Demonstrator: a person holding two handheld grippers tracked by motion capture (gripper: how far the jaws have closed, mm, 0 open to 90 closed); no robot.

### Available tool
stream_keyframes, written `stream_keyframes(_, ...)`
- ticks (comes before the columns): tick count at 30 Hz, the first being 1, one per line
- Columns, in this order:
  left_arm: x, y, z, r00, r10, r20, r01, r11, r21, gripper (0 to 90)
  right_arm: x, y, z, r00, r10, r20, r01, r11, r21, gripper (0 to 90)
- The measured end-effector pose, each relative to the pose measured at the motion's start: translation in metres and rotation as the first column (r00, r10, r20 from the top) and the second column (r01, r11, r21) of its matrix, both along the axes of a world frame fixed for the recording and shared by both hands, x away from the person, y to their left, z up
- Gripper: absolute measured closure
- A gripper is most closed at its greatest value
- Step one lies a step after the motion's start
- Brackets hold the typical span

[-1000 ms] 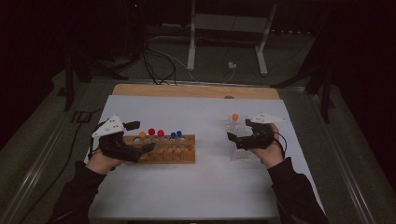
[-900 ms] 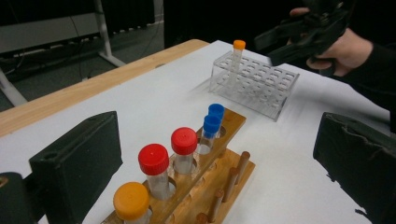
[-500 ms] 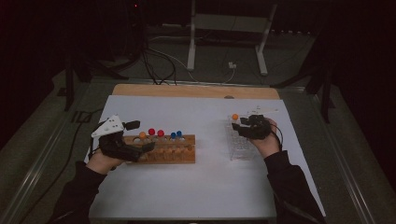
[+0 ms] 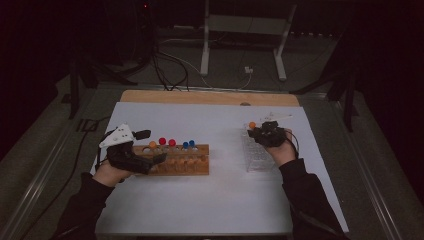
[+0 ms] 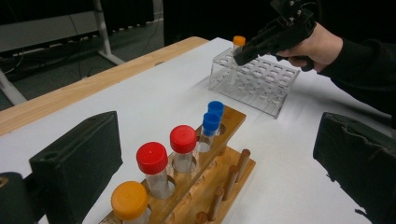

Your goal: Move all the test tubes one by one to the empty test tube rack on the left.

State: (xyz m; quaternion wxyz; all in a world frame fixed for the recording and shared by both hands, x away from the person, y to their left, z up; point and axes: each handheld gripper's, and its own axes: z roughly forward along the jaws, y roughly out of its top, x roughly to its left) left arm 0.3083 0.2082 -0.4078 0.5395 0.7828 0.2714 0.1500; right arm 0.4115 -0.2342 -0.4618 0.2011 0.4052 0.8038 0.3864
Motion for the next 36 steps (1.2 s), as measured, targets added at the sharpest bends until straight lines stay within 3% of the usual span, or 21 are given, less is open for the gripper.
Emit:
stream_keyframes(12, -0.001, -0.001, 0.000, 0.9999, -0.012, -0.005, 0.012, 0.9999, 0.003, 1.9, -0.012, -0.005, 0.024, 0.9982, -0.002, 0.061, 0.000, 0.9995, 0.030, 75.4)
stream_keyframes(21, -0.003, -0.003, 0.003, 0.9997, -0.023, -0.004, 0.023, 0.9997, 0.006, 1.9, -0.027, -0.007, 0.048, 0.9911, 0.012, 0.133, -0.020, 0.9983, 0.055, 75.4)
stream_keyframes(28, -0.006, -0.007, 0.005, 0.9989, -0.046, -0.001, 0.046, 0.9989, -0.001, 1.9, -0.041, 0.003, 0.058, 0.9851, 0.070, 0.157, -0.079, 0.9954, 0.054, 75.4)
stream_keyframes(36, -0.010, -0.016, 0.005, 0.9964, -0.085, -0.007, 0.085, 0.9963, -0.011, 2.0, -0.059, 0.018, 0.057, 0.9784, 0.146, 0.147, -0.152, 0.9879, 0.032, 75.4)
